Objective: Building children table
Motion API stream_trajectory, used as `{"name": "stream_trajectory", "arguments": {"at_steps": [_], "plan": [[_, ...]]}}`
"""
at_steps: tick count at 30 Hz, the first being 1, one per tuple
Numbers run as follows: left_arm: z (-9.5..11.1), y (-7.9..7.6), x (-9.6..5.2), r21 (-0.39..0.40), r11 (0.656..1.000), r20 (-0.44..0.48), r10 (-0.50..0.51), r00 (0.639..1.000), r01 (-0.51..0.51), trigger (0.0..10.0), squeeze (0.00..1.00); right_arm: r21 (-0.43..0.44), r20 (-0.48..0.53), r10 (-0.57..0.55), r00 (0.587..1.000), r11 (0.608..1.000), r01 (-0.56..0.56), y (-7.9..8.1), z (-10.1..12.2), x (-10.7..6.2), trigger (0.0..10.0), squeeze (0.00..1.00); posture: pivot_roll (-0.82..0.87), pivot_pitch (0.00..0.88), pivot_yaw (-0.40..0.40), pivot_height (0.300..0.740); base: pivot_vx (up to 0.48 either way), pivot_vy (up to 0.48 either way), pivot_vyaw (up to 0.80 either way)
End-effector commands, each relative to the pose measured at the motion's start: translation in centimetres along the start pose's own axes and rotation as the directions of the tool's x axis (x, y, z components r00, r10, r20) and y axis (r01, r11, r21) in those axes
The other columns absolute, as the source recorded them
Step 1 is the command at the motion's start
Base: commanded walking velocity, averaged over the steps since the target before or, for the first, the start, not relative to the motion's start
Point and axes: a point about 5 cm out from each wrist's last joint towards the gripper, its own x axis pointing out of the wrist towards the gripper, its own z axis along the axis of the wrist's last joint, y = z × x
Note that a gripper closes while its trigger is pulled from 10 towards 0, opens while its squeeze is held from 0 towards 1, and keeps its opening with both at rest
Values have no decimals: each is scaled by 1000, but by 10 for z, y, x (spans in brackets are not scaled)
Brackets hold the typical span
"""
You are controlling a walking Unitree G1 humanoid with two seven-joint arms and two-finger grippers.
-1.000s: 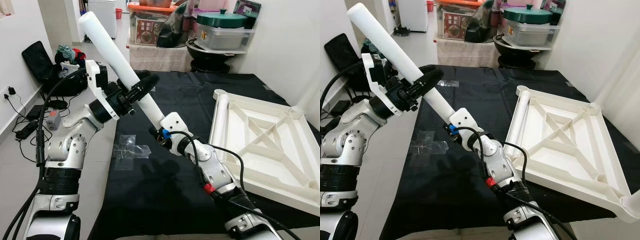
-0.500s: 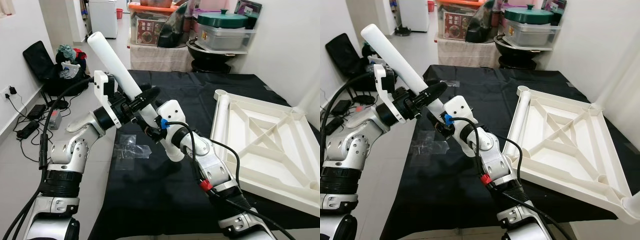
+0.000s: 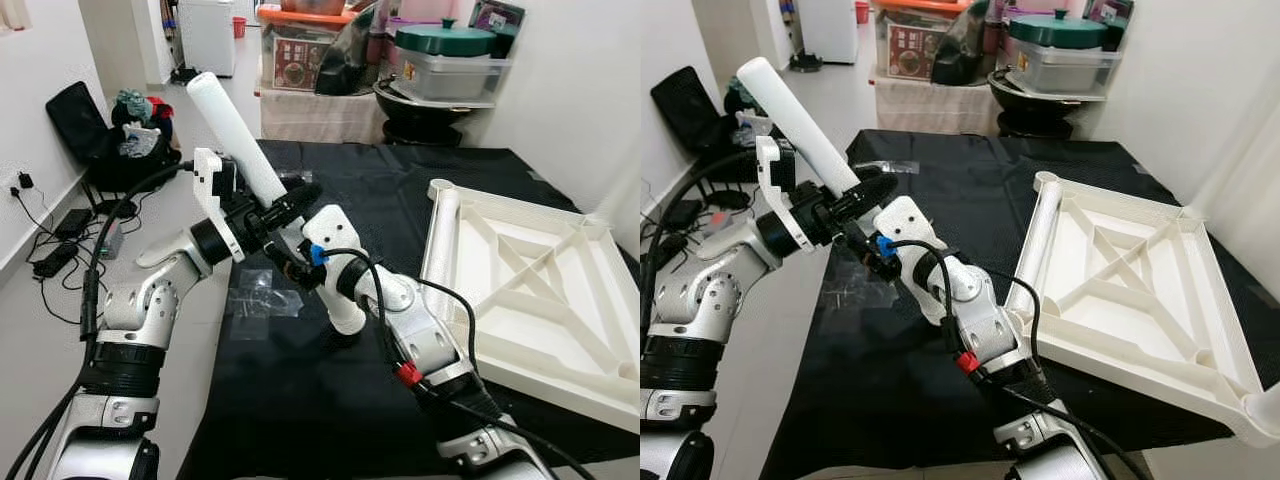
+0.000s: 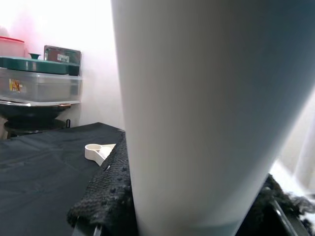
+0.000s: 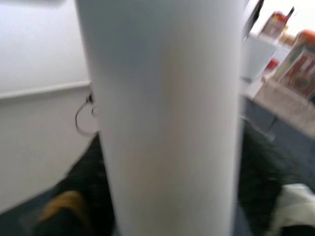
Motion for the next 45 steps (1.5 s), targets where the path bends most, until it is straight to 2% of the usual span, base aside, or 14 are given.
{"name": "stream_trajectory", "arguments": {"at_steps": [1, 20, 21, 23, 24, 25, 26, 28, 29, 33, 34, 36, 37, 45], "plan": [[0, -1, 1, -10, 1000, 5, -16, 1000, 16, 0, 0, 32, -64, 28, 998, 999, -26, 7, -12, 0, 0, 0, 58, 0, -70, 740, 0, 0, 0], [0, -3, 5, -17, 1000, 12, -24, 1000, 24, 0, 0, 141, -147, -28, 989, 989, 49, 7, -25, 1, 0, 0, 60, 0, -72, 740, 0, 0, 0], [0, -3, 5, -17, 1000, 11, -24, 1000, 24, 0, 0, 136, -158, -28, 987, 990, 49, 8, -26, 1, 3569, 0, 60, 0, -72, 740, 0, 0, 0], [0, -3, 4, -17, 1000, 11, -24, 1000, 24, 0, 0, 131, -166, -27, 986, 990, 49, 9, -27, 2, 3569, 0, 60, 0, -72, 740, 0, 0, 0], [0, -3, 4, -16, 1000, 11, -24, 1000, 24, 0, 0, 130, -173, -29, 984, 990, 52, 10, -29, 2, 10000, 0, 61, 0, -71, 740, 0, 0, 0], [0, -3, 4, -16, 1000, 11, -24, 1000, 24, 0, 0, 129, -177, -31, 984, 990, 55, 10, -29, 2, 10000, 0, 61, 0, -71, 740, 0, 0, 0], [0, -3, 4, -16, 1000, 11, -24, 1000, 24, 0, 0, 139, -177, -37, 984, 988, 62, 9, -30, 1, 10000, 118, 60, 0, -71, 740, 0, 0, 0], [0, -2, 4, -16, 1000, 11, -23, 1000, 24, 0, 0, 151, -175, -43, 984, 986, 70, 8, -31, 0, 10000, 118, 60, 0, -71, 740, 0, 0, 0], [0, -3, 4, -17, 1000, 10, -24, 1000, 24, 0, 0, 153, -174, -44, 984, 986, 71, 8, -31, 0, 10000, 1000, 59, 0, -70, 740, 0, 0, 0], [0, -3, 4, -18, 1000, 10, -25, 1000, 26, 0, 0, 139, -182, -47, 982, 988, 73, 8, -32, 0, 10000, 1000, 59, 0, -70, 740, 0, 0, 0], [0, -3, 4, -18, 999, 10, -26, 1000, 26, 0, 0, 126, -191, -49, 980, 989, 74, 7, -33, 0, 10000, 153, 58, 0, -70, 740, 0, 0, 0], [0, -3, 5, -18, 999, 10, -26, 1000, 26, 0, 0, 116, -198, -51, 979, 990, 75, 7, -34, 0, 10000, 153, 58, 0, -70, 740, 0, 0, 0], [0, -3, 5, -18, 999, 10, -27, 1000, 27, 0, 0, 111, -205, -53, 977, 991, 77, 7, -35, 0, 10000, 0, 60, 0, -71, 740, 0, 0, 0], [-1, -3, 5, -18, 1000, 7, -26, 1000, 26, 0, 0, 120, -184, -69, 981, 988, 92, 6, -33, 1, 10000, 0, 61, 0, -71, 740, 0, 0, 0]]}}
